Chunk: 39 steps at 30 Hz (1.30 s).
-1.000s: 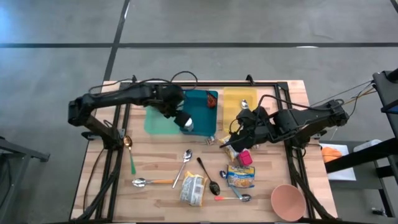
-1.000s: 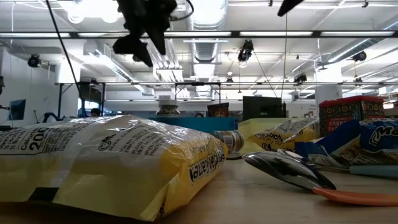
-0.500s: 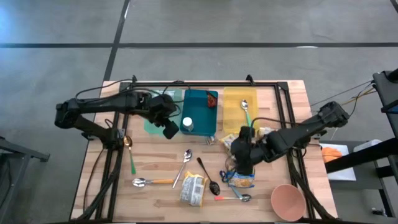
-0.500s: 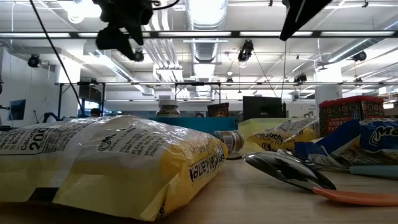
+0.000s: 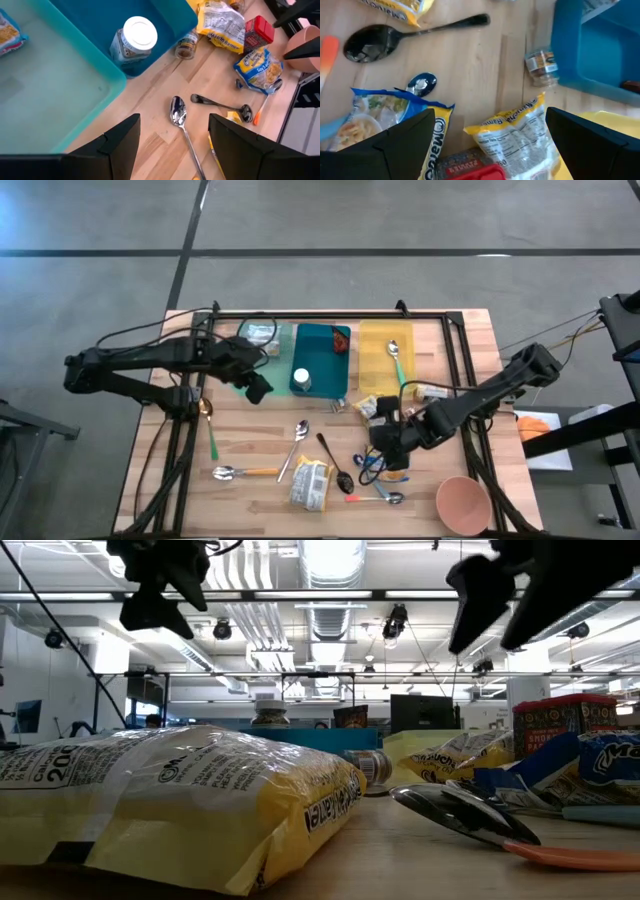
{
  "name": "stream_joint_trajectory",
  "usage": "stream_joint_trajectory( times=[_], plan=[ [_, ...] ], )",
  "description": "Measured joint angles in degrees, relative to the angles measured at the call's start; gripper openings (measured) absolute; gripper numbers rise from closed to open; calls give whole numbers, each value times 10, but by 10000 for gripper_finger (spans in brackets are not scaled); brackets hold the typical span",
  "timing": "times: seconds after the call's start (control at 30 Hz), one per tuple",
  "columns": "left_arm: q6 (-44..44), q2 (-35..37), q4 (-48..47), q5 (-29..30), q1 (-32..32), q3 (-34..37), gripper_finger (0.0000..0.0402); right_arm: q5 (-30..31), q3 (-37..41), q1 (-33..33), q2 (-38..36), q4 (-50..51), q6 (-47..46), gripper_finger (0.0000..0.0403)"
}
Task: Pick & Place Food Item
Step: Put the top yellow noodle pack into the green bin
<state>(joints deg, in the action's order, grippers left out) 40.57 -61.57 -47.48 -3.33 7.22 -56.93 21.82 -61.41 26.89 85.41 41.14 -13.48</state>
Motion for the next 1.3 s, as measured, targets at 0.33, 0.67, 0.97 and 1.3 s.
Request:
stream_joint_trajectory(
  times=[0.33, 0.67, 0.97, 1.3],
  plan=[
    [-1, 3, -3, 6, 0, 0, 240, -7, 57, -2, 11, -39, 24, 379],
    [-2, 3, -4, 3, -1, 0, 240, -22, -30, -6, 135, 22, 88, 379],
    [-23, 4, -7, 3, -1, 0, 240, -8, -106, -14, 208, 143, 64, 379],
    [-42, 4, -8, 3, 0, 0, 240, -6, -98, -25, 212, 140, 76, 379]
  ],
)
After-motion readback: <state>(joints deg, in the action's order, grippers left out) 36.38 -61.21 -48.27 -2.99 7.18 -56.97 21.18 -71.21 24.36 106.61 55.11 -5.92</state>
